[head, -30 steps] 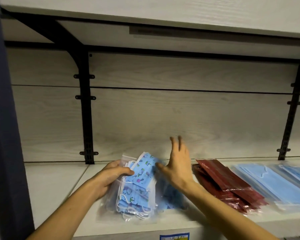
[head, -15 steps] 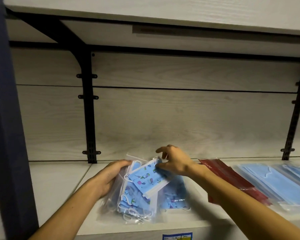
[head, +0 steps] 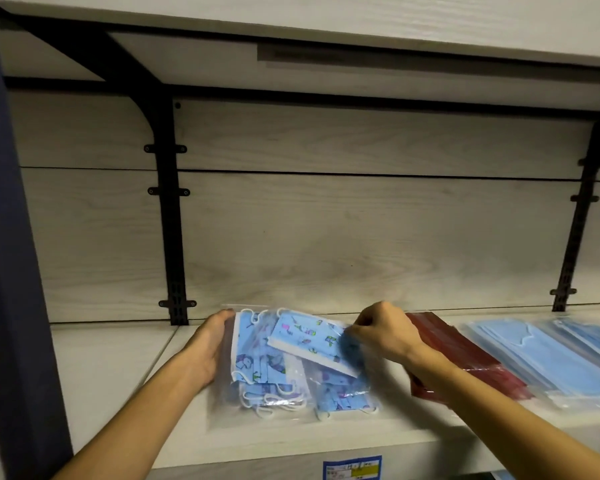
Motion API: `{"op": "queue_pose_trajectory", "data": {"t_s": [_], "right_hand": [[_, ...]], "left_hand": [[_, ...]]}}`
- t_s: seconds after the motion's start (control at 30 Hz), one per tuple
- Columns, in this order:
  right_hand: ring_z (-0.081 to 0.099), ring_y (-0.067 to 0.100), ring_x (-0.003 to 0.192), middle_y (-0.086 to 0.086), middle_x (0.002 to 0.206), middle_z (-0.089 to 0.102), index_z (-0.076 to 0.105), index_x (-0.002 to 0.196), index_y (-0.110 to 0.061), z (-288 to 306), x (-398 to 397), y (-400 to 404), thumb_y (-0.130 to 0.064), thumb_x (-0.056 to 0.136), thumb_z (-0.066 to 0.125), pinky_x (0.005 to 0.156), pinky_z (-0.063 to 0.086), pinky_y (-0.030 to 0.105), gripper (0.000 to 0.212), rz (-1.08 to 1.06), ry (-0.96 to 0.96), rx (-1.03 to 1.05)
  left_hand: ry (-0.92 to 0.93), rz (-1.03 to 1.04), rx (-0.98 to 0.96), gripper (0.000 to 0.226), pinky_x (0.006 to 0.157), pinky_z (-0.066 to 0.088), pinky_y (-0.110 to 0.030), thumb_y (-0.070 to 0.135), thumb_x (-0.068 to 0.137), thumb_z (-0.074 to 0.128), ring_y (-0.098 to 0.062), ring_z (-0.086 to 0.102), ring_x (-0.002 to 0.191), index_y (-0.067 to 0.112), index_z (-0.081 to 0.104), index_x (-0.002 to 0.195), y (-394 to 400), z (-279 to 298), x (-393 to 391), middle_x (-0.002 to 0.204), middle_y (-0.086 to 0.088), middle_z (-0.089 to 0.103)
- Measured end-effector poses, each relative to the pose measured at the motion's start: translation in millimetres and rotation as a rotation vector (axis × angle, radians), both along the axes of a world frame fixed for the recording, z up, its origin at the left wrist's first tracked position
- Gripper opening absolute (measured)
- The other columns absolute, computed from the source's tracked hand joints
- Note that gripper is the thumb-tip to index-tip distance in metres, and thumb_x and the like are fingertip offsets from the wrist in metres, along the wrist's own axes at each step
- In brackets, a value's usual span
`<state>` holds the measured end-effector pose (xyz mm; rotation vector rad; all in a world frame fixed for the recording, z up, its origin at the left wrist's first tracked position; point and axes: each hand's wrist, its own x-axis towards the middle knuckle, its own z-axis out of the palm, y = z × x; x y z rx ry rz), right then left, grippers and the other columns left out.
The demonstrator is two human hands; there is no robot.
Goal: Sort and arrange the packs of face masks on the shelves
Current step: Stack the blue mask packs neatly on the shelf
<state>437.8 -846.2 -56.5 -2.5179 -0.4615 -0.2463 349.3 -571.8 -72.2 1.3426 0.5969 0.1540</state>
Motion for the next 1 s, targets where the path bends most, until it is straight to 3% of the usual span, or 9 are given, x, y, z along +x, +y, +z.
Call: {"op": "queue_pose_trajectory", "data": {"t_s": [0.07, 0.23, 0.37, 0.5, 0.63, 0.7, 0.8, 0.9, 1.0], "right_hand": [[0.059, 0.012, 0.054, 0.005, 0.065, 0.072, 0.076, 0.067, -0.012, -4, -5, 1, -0.031, 0.077, 0.074, 0.056, 0.051, 0.037, 0.022, 0.009, 0.056, 0.099], [0.055, -0.001, 0.044, -0.004, 0.059, 0.069, 0.072, 0.063, -0.019, -10, -35, 21, -0.016, 0.083, 0.075, 0.044, 0.043, 0.017, 0.02, 0.083, 0.215, 0.35], [0.062, 0.01, 0.048, 0.0, 0.061, 0.073, 0.076, 0.071, -0.01, -11, -54, 36, -0.029, 0.089, 0.071, 0.053, 0.054, 0.026, 0.027, 0.199, 0.268, 0.394], [0.07, 0.014, 0.073, -0.004, 0.081, 0.076, 0.074, 0.096, -0.019, -11, -44, 20, -0.054, 0.088, 0.063, 0.071, 0.059, 0.034, 0.038, -0.007, -0.09, 0.094], [0.063, 0.016, 0.08, -0.002, 0.09, 0.066, 0.061, 0.094, -0.016, -12, -29, -1, -0.074, 0.077, 0.066, 0.061, 0.047, 0.029, 0.06, -0.135, 0.054, -0.194], [0.065, 0.02, 0.089, 0.0, 0.101, 0.068, 0.062, 0.106, -0.015, -13, -23, -2, -0.069, 0.074, 0.073, 0.073, 0.054, 0.035, 0.064, -0.126, 0.069, -0.208], [0.065, 0.021, 0.095, 0.002, 0.104, 0.069, 0.057, 0.126, -0.007, -15, -15, -1, -0.044, 0.075, 0.085, 0.085, 0.055, 0.037, 0.069, -0.065, 0.123, 0.011], [0.067, 0.018, 0.088, 0.003, 0.096, 0.071, 0.058, 0.131, 0.0, -18, -9, 0, -0.023, 0.074, 0.089, 0.074, 0.053, 0.028, 0.069, -0.048, 0.223, 0.286], [0.074, 0.021, 0.078, 0.011, 0.09, 0.075, 0.062, 0.122, 0.002, -18, -5, -2, -0.009, 0.076, 0.086, 0.063, 0.06, 0.028, 0.053, -0.029, 0.363, 0.621]], "left_hand": [[0.004, 0.023, -0.029, 0.062, 0.081, 0.054, -0.042, 0.057, 0.101, 0.035, -0.037, 0.07, 0.09, 0.007, 0.072, 0.101, -2, 0, 2, 0.097, -0.023, 0.075], [-0.009, -0.019, -0.04, 0.084, 0.088, 0.056, -0.047, 0.079, 0.09, 0.033, -0.042, 0.071, 0.098, 0.008, 0.074, 0.106, -4, 0, 4, 0.101, -0.025, 0.074], [-0.066, -0.128, 0.109, 0.05, 0.086, 0.058, -0.048, 0.05, 0.089, 0.067, -0.043, 0.072, 0.095, 0.004, 0.072, 0.108, -12, 2, -6, 0.099, -0.023, 0.075], [-0.07, -0.079, 0.204, 0.027, 0.089, 0.057, -0.052, 0.008, 0.086, 0.07, -0.042, 0.072, 0.093, -0.004, 0.069, 0.11, -9, 2, -10, 0.092, -0.024, 0.076], [-0.058, -0.092, 0.16, 0.026, 0.086, 0.058, -0.052, 0.012, 0.086, 0.072, -0.045, 0.071, 0.096, -0.003, 0.07, 0.108, -6, 2, -7, 0.095, -0.025, 0.075], [-0.061, -0.097, 0.159, 0.027, 0.088, 0.058, -0.053, 0.012, 0.085, 0.072, -0.045, 0.071, 0.097, -0.003, 0.07, 0.107, -5, 3, -5, 0.096, -0.025, 0.075], [-0.059, -0.121, 0.173, 0.025, 0.084, 0.059, -0.05, 0.009, 0.084, 0.067, -0.04, 0.072, 0.089, -0.002, 0.07, 0.105, -3, 3, -4, 0.096, -0.025, 0.075], [-0.065, -0.139, 0.17, 0.017, 0.061, 0.058, -0.035, 0.006, 0.085, 0.06, -0.034, 0.07, 0.072, 0.0, 0.07, 0.098, -2, 5, -6, 0.088, -0.023, 0.075], [-0.065, -0.137, 0.161, 0.014, 0.055, 0.056, -0.032, 0.006, 0.087, 0.058, -0.032, 0.07, 0.068, 0.002, 0.069, 0.095, -2, 6, -7, 0.083, -0.021, 0.075]]}}
